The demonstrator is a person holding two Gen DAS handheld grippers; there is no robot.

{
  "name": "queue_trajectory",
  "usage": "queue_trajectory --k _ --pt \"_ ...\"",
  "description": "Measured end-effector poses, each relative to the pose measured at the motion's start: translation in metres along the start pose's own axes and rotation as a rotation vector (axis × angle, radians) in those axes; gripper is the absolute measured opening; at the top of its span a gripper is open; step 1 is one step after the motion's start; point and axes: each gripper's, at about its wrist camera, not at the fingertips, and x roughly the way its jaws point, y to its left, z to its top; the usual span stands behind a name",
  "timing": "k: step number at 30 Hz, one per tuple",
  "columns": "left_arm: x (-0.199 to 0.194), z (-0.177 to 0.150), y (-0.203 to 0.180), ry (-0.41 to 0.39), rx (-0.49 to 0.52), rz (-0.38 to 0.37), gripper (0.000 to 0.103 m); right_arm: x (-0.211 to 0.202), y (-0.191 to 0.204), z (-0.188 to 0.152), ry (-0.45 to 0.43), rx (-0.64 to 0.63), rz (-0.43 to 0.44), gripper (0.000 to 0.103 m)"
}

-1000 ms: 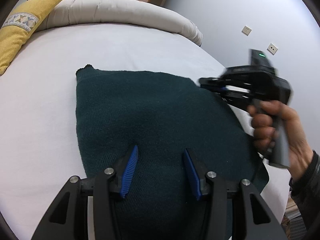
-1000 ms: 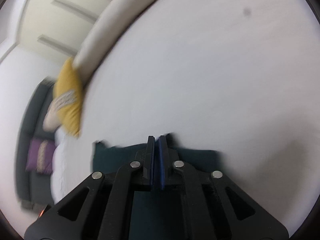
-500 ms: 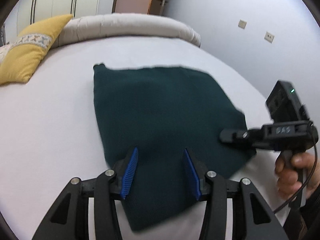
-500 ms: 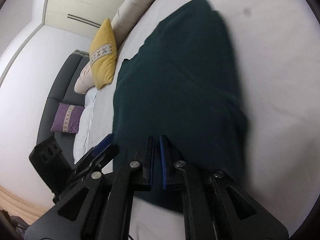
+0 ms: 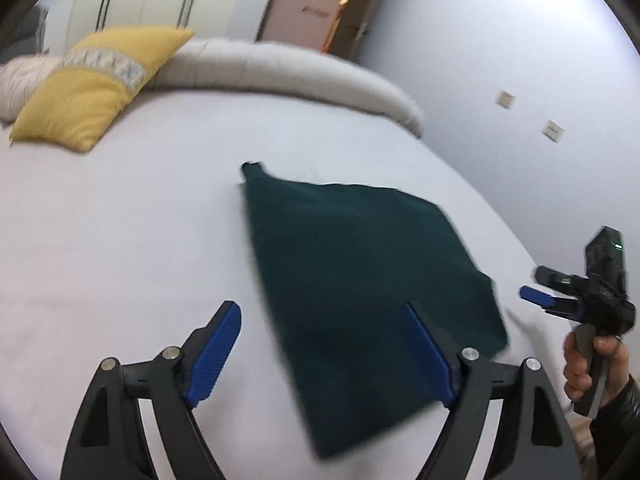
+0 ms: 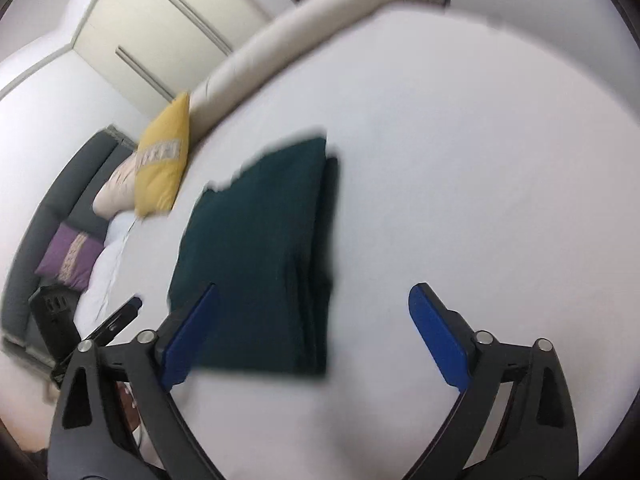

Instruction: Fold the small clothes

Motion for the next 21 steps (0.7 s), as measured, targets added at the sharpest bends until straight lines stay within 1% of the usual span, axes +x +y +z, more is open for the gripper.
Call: queue_trajectory --k 2,3,4,5,6,7,8,9,10,11,12,13,14,16,17,19,20,21 --pt "0.028 0.014 0.015 0.078 -0.074 -0.072 0.085 0.016 0.001 0.018 0.032 0.013 0.047 0.097" --pt "0.048 0.018 0.025 0.149 -0.129 -0.117 0.085 0.029 -0.001 0.026 0.066 0.04 0.055 0.095" --pt "0.06 0.02 0.031 0.194 -0.172 -0.12 0.085 0.042 -0.007 0.035 0.1 0.064 0.056 0.093" --pt "0.068 0.02 0.035 0.223 -0.202 -0.11 0.084 0.057 -0.01 0.042 0.135 0.08 0.081 0.089" --pt "0.078 0.022 0.038 0.243 -0.22 -0.131 0.085 0.066 -0.015 0.045 0.163 0.093 0.103 0.078" --pt "0.083 0.022 0.038 0.248 -0.223 -0.148 0.085 0.08 -0.021 0.05 0.204 0.118 0.117 0.071" --pt "0.087 0.024 0.038 0.247 -0.227 -0.151 0.085 0.092 -0.029 0.057 0.229 0.133 0.12 0.069" --pt "0.09 0.025 0.039 0.247 -0.232 -0.155 0.085 0.107 -0.03 0.061 0.251 0.137 0.122 0.063" --pt "0.094 0.027 0.039 0.247 -0.239 -0.16 0.084 0.119 -0.029 0.063 0.275 0.124 0.114 0.054" --pt "0.095 0.027 0.039 0.243 -0.242 -0.164 0.073 0.122 -0.029 0.063 0.29 0.108 0.097 0.052" --pt "0.098 0.03 0.039 0.247 -0.24 -0.163 0.068 0.131 -0.027 0.065 0.301 0.089 0.083 0.048" --pt "0.103 0.032 0.038 0.263 -0.243 -0.154 0.067 0.133 -0.023 0.065 0.31 0.072 0.071 0.043" --pt "0.103 0.031 0.036 0.271 -0.243 -0.148 0.065 0.138 -0.02 0.067 0.325 0.051 0.038 0.041" --pt "0.105 0.034 0.031 0.29 -0.234 -0.122 0.059 0.146 -0.014 0.068 0.339 0.034 0.002 0.035" --pt "0.106 0.035 0.029 0.294 -0.232 -0.111 0.057 0.148 -0.013 0.071 0.343 0.018 -0.023 0.034" --pt "0.104 0.036 0.023 0.298 -0.206 -0.076 0.054 0.151 -0.004 0.07 0.34 -0.029 -0.09 0.031" --pt "0.101 0.037 0.021 0.298 -0.196 -0.063 0.05 0.152 0.004 0.068 0.335 -0.068 -0.138 0.029" --pt "0.096 0.038 0.017 0.299 -0.183 -0.051 0.047 0.154 0.013 0.068 0.33 -0.093 -0.17 0.026"
